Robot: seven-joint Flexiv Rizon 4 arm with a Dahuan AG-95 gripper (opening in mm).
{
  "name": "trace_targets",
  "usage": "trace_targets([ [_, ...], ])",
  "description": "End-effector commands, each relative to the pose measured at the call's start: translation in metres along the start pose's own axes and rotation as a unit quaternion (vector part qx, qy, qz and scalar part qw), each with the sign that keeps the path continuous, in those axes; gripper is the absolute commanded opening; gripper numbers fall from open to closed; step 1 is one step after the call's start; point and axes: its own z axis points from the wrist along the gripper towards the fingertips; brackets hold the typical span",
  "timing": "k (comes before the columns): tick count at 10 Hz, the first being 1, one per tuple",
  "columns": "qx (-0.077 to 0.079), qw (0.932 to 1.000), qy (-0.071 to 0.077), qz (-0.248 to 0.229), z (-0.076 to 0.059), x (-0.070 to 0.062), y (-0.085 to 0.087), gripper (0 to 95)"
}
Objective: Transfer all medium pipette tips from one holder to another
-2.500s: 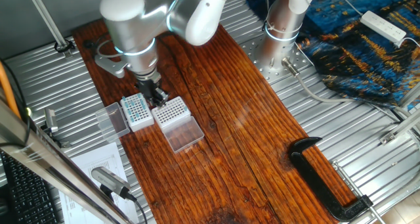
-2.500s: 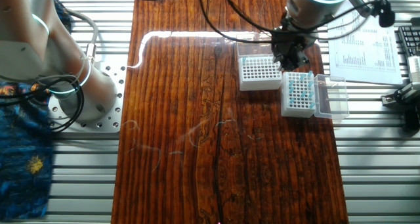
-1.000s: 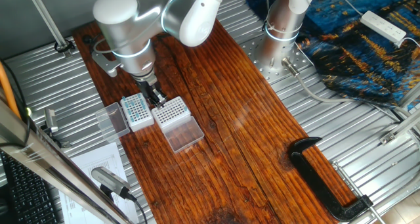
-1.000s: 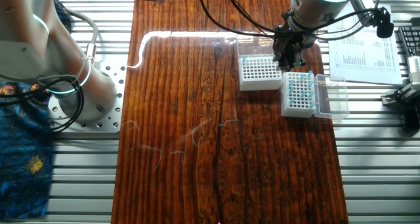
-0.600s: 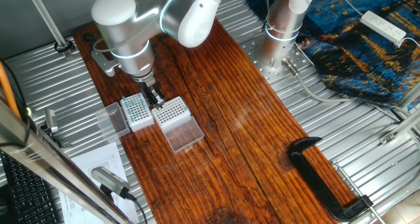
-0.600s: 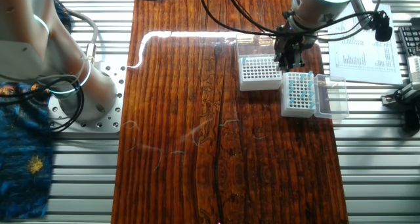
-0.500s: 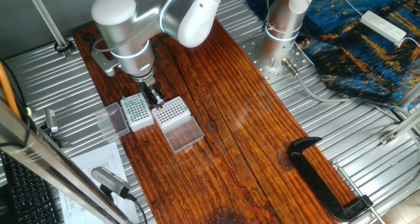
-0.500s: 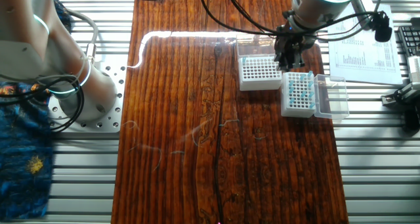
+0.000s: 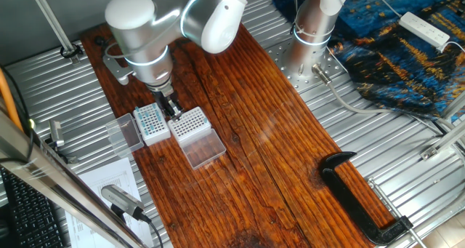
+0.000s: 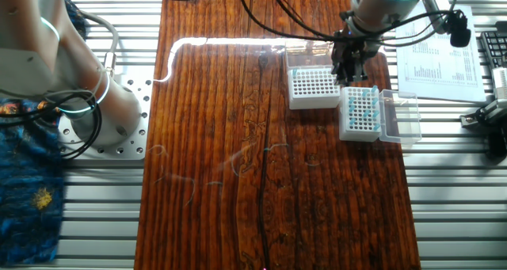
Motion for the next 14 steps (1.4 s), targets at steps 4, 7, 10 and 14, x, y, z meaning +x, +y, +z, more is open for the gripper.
trace_targets([
  [4, 0.008, 0.9998, 0.0, -0.015, -0.001, -0.035, -0.018, 19.0],
  [7, 0.027, 0.9968, 0.003, -0.076, -0.004, -0.038, -0.026, 19.0],
  [10, 0.028, 0.9952, -0.005, -0.093, 0.005, -0.04, -0.032, 19.0],
  [14, 0.025, 0.9916, -0.002, -0.127, 0.008, -0.04, -0.036, 19.0],
])
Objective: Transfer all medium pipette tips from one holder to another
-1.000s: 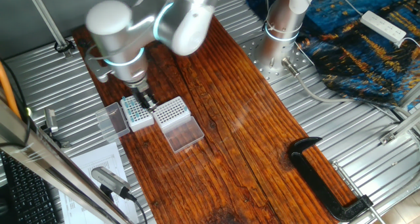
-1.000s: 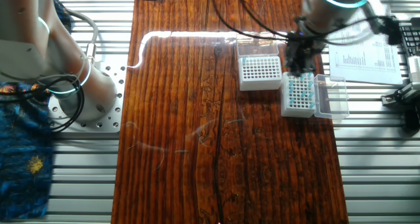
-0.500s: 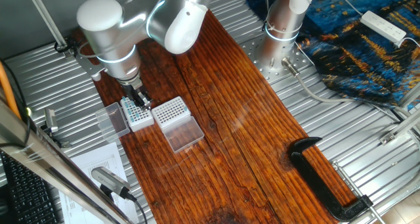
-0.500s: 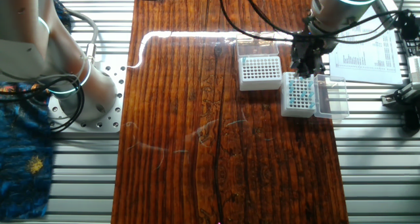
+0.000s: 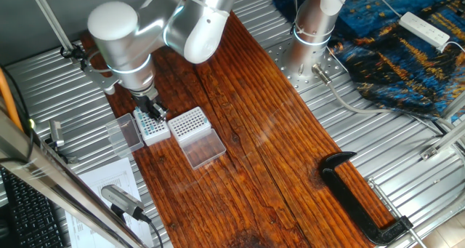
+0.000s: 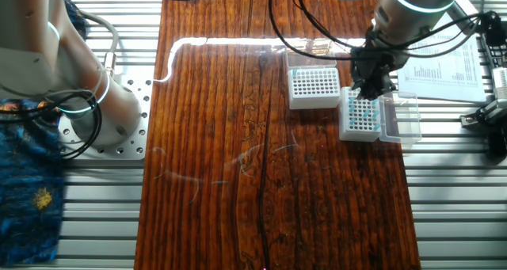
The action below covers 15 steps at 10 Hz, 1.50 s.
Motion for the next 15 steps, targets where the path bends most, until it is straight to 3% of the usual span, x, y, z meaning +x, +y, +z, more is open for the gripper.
trace_targets([
  [1, -0.002, 0.9999, 0.001, -0.011, 0.003, -0.001, -0.001, 19.0],
  [7, -0.007, 0.9997, 0.005, -0.022, 0.006, 0.001, -0.002, 19.0],
  [11, -0.013, 0.9996, -0.002, -0.027, 0.006, 0.0, -0.002, 19.0],
  [12, -0.021, 0.9995, -0.005, -0.023, 0.001, -0.007, -0.001, 0.0],
  [15, -0.022, 0.9995, -0.005, -0.023, 0.002, -0.014, 0.0, 0.0],
])
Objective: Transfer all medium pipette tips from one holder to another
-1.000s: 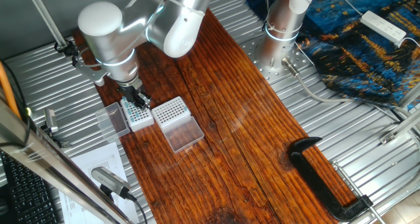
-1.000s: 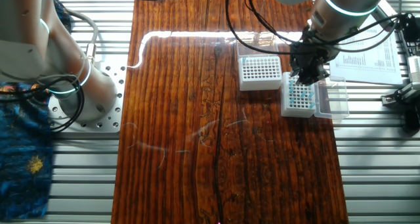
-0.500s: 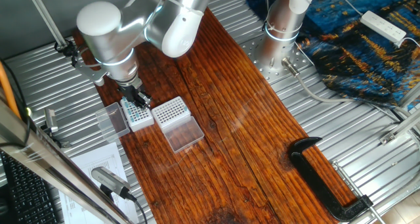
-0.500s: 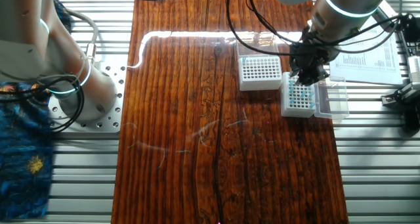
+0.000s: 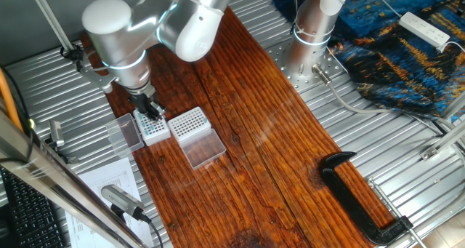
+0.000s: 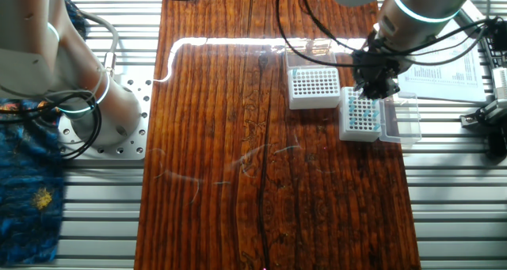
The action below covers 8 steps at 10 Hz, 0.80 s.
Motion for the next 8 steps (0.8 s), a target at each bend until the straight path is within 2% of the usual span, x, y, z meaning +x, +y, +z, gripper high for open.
trace_targets([
  [1, 0.002, 1.0, -0.003, 0.001, 0.0012, -0.0017, -0.0006, 0.0],
  [2, 0.001, 1.0, -0.005, -0.001, 0.0027, -0.0036, -0.0009, 0.0],
  [3, 0.001, 1.0, -0.004, -0.003, 0.0029, -0.0044, -0.0004, 19.0],
  [8, 0.002, 0.9999, -0.005, -0.011, 0.006, -0.0062, 0.0016, 19.0],
])
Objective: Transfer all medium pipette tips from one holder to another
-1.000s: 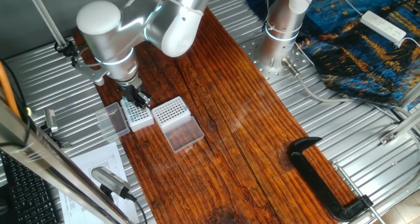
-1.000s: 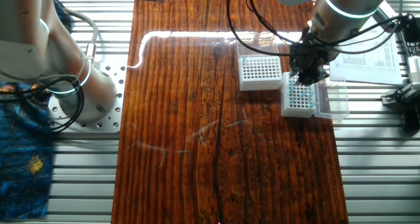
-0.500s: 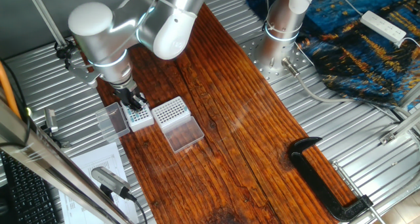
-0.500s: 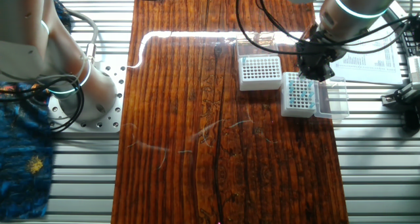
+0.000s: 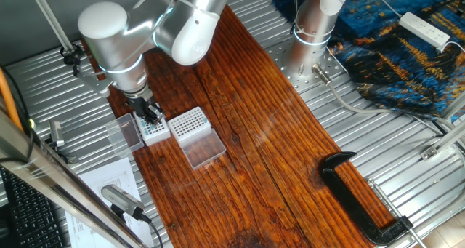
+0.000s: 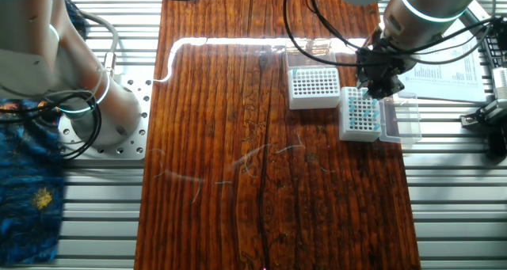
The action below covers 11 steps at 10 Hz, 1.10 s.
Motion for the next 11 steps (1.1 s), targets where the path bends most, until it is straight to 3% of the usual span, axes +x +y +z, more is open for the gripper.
trace_targets([
  [1, 0.0, 1.0, -0.001, 0.001, 0.0004, -0.0002, 0.001, 19.0],
  [9, 0.003, 1.0, 0.0, 0.009, 0.0055, -0.002, 0.0017, 19.0],
  [10, 0.003, 0.9999, 0.0, 0.01, 0.0071, -0.002, 0.0013, 0.0],
  [11, 0.004, 0.9999, -0.001, 0.011, 0.0079, -0.002, 0.0011, 0.0],
])
